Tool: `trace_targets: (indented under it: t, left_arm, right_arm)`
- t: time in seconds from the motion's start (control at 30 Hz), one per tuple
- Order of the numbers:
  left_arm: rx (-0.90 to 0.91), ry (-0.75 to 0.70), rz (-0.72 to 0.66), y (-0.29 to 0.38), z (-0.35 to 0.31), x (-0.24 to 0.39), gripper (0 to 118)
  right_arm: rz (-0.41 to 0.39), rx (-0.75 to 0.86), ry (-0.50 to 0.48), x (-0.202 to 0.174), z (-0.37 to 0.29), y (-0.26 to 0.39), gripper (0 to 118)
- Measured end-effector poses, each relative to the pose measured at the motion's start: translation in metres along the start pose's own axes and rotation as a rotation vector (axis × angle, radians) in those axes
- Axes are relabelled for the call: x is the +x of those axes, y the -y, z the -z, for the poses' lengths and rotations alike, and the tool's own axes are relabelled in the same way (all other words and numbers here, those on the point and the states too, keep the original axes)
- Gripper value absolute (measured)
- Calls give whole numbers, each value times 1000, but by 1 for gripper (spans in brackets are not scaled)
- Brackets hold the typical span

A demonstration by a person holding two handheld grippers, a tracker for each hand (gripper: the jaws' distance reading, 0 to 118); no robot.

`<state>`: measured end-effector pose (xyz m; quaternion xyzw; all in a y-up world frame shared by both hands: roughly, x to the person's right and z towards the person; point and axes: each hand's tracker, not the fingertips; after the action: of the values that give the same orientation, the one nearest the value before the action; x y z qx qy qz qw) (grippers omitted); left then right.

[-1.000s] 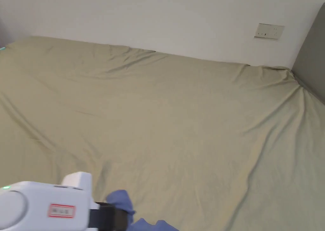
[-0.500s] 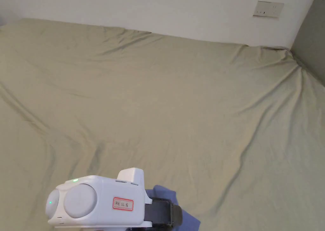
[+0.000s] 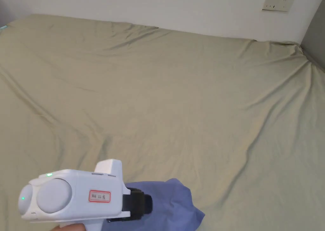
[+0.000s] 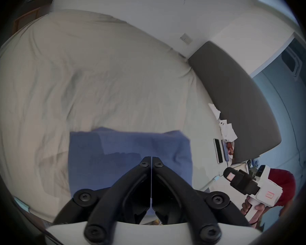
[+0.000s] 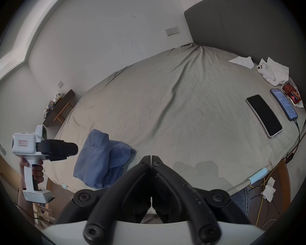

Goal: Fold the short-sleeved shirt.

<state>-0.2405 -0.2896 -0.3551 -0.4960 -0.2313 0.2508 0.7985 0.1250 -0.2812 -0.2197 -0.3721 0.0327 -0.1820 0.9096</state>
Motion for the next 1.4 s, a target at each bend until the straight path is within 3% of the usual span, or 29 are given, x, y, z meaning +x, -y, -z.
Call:
trace_targets:
  t: [0.07,0.23,0.43,0.53,0.67,0.87,0.93,1.07,1.27,1.4]
  left_arm:
    - [-36,99,-56,3,23,2,0]
    - [-112,6,29,14,88,21,0]
    - [-172,122,4,38,123,39,0]
    - [-107,221,84,52,88,56,0]
    - [153,327,71,64,-17,41,0]
    - [469,33,100,76,-131,-10,0]
    - [505,8,50,79,-147,-25,0]
    - [531,-38,-78,88,-155,-49,0]
    - [485,-51,-107,90,-138,-61,0]
    - [430,-22,-83,78,-122,-65,8]
  right_arm:
    - [5,-3,4,1,0,1,2]
    - [-2,-8,10,1,-3,1,2]
    - [-32,-24,-9,-8,1,2,2]
    - [-87,-23,-55,-23,7,-4,2]
    - [-174,8,-196,-59,22,-20,2]
    - [-186,-119,-432,-116,97,-16,1]
    - [-190,-174,-435,-126,120,-9,1]
    - [-193,-254,-337,-128,160,4,1]
    - [-165,-349,-326,-115,190,12,1]
    - [-226,-341,-315,-121,191,14,1]
